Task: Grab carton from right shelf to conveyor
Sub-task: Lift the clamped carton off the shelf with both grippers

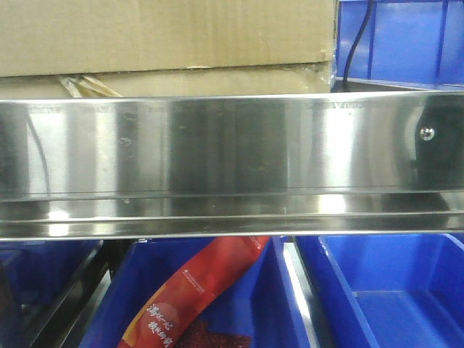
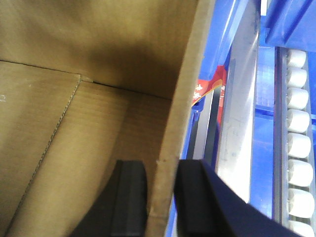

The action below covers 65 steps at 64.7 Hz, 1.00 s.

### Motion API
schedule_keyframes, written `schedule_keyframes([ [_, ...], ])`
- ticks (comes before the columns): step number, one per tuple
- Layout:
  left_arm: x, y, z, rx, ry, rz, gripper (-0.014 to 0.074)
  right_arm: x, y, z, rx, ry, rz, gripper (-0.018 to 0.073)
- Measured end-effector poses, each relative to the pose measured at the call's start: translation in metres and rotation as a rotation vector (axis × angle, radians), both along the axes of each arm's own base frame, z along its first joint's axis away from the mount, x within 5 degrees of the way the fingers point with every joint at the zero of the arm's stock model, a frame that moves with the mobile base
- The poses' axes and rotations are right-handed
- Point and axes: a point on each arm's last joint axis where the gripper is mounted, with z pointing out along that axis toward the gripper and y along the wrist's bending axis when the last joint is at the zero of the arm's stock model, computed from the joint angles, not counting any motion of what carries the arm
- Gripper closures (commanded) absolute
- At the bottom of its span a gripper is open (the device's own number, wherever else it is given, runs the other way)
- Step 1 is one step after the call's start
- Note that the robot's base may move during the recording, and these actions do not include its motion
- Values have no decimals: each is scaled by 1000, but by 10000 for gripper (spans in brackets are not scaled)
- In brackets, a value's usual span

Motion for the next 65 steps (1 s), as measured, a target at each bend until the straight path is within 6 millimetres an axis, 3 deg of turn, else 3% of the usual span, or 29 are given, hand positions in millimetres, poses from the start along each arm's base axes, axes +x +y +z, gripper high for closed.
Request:
schedule_keyframes([
  [8,-3,0,4,-5,-9,1,604,-4,-2,6,2,-5,0,626],
  [15,-15,1,18,-23,-47,-3,604,-15,-6,23,20,-42,1,626],
  [26,-46,6,51,-50,-134,-4,604,-48,-8,61,60,-126,26,626],
  [35,-74,9,74,-67,-195,-10,604,-75,-2,79,53,-179,62,626],
  [49,-106,4,75,-52,-181,-45,604,-95,2,71,-1,-142,93,626],
  [65,-132,-11,51,-42,-95,-112,604,-117,-11,50,-54,-49,101,626],
])
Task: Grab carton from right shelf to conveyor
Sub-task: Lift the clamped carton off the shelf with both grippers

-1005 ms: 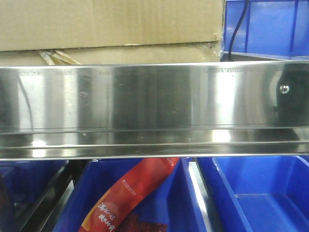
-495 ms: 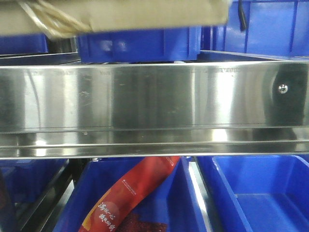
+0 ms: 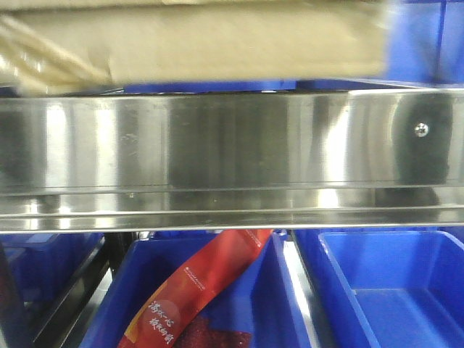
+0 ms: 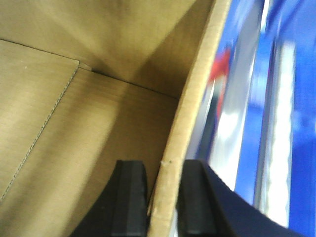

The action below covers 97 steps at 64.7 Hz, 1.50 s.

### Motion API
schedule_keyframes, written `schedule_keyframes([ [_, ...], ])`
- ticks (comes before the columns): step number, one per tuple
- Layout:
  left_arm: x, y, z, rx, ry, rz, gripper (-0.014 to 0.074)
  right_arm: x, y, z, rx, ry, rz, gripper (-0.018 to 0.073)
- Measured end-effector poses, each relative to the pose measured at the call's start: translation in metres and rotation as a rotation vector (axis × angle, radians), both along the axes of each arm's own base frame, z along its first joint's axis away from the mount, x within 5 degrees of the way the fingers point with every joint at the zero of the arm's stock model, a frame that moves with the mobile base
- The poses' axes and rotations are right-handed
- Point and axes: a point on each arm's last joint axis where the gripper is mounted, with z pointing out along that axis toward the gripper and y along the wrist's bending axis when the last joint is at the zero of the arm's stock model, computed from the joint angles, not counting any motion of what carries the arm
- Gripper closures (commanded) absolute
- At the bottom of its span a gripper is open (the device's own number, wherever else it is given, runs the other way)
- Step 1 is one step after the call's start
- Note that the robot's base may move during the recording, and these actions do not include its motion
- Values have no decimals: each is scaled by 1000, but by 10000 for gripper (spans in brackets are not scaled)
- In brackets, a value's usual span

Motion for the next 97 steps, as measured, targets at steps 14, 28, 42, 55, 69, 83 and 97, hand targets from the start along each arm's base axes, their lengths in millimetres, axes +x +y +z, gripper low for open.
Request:
schedule_keyframes([
  [14,-19,-11,2,-25,-10,-46,604,-27,-18,14,23,-28,-2,626],
  [28,-22,-15,4,-39,-19,-66,604,-37,-25,23,36,-53,-7,626],
  [42,-22,-15,4,-40,-19,-64,604,-36,-24,22,34,-50,-7,626],
  [55,-22,-15,4,-40,-19,-64,604,-36,-24,22,34,-50,-7,626],
  [69,-22,-15,4,-40,-19,-64,604,-36,-24,22,34,-50,-7,626],
  [83,-21,-15,5,-39,-41,-64,604,-35,-23,24,49,-80,-5,626],
  [97,-20,-14,7,-32,-58,-61,604,-33,-22,27,70,-115,-1,626],
])
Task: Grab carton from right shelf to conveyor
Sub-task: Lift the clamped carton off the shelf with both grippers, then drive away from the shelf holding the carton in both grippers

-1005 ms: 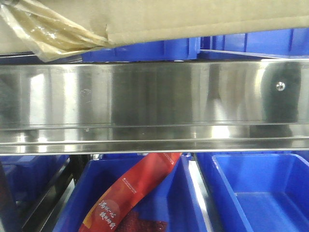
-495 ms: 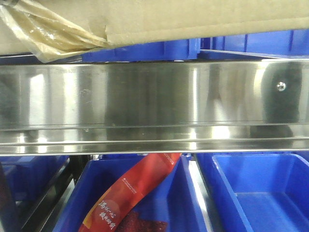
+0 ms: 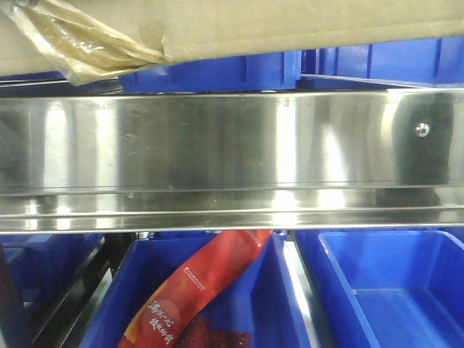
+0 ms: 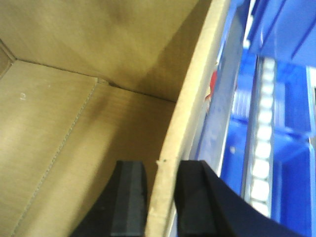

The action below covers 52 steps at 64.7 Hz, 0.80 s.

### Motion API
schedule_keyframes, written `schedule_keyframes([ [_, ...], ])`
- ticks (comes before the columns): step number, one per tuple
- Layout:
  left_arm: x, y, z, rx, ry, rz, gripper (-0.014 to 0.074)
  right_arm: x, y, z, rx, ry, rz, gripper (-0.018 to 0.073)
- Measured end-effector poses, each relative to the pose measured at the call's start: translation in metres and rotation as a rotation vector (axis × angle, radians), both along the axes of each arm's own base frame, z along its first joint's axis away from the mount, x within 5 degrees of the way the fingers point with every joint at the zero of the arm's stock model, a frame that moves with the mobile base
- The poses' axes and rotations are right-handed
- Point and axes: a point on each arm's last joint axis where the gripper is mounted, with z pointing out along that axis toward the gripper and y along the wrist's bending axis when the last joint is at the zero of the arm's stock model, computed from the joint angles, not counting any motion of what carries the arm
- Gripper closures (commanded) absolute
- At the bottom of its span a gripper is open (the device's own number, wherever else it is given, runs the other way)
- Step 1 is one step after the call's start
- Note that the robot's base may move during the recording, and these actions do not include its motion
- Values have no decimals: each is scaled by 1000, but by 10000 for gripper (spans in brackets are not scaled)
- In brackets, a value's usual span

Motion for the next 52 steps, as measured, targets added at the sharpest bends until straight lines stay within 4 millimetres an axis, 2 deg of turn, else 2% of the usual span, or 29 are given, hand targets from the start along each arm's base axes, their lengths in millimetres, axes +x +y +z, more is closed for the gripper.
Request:
schedule_keyframes([
  [52,0,1,2,5,-15,3,604,2,1,2,16,-31,2,626],
])
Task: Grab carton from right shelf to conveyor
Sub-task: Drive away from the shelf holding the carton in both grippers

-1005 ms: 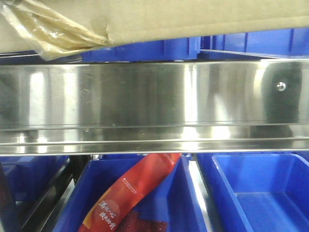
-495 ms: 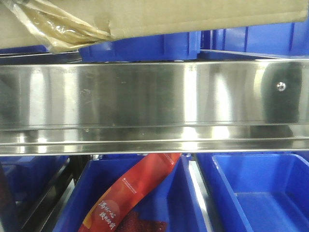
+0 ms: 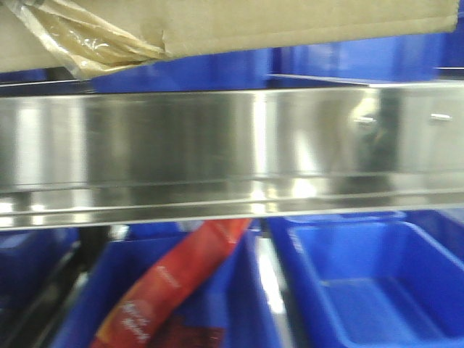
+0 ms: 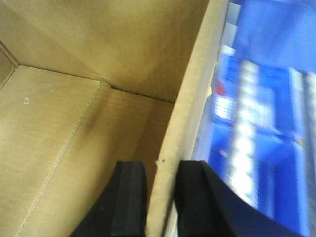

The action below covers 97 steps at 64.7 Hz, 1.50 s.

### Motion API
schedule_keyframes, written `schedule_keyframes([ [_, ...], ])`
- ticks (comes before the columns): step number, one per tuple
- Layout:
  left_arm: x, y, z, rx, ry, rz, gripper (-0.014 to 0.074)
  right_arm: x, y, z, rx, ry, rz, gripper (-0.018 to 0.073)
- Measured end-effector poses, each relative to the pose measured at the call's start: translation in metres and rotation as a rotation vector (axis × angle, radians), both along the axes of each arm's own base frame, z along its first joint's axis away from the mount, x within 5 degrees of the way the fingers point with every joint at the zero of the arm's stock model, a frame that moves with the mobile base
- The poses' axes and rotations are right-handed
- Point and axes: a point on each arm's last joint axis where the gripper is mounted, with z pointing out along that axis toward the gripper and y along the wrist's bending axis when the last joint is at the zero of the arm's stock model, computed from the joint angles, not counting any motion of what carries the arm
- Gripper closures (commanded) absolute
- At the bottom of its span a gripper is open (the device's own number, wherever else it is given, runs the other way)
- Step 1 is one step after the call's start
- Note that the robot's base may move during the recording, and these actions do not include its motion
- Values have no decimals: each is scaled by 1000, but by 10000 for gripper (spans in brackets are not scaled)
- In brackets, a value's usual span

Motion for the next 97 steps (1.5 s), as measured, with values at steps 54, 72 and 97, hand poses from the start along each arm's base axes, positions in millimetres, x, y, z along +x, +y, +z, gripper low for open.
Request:
schedule_keyframes([
  [54,-1,0,1,-1,-4,0,604,0,0,0,0,0,0,626],
  [72,0,0,1,-2,-5,-1,604,0,0,0,0,0,0,626],
  [97,0,0,1,-3,-5,-2,604,0,0,0,0,0,0,626],
])
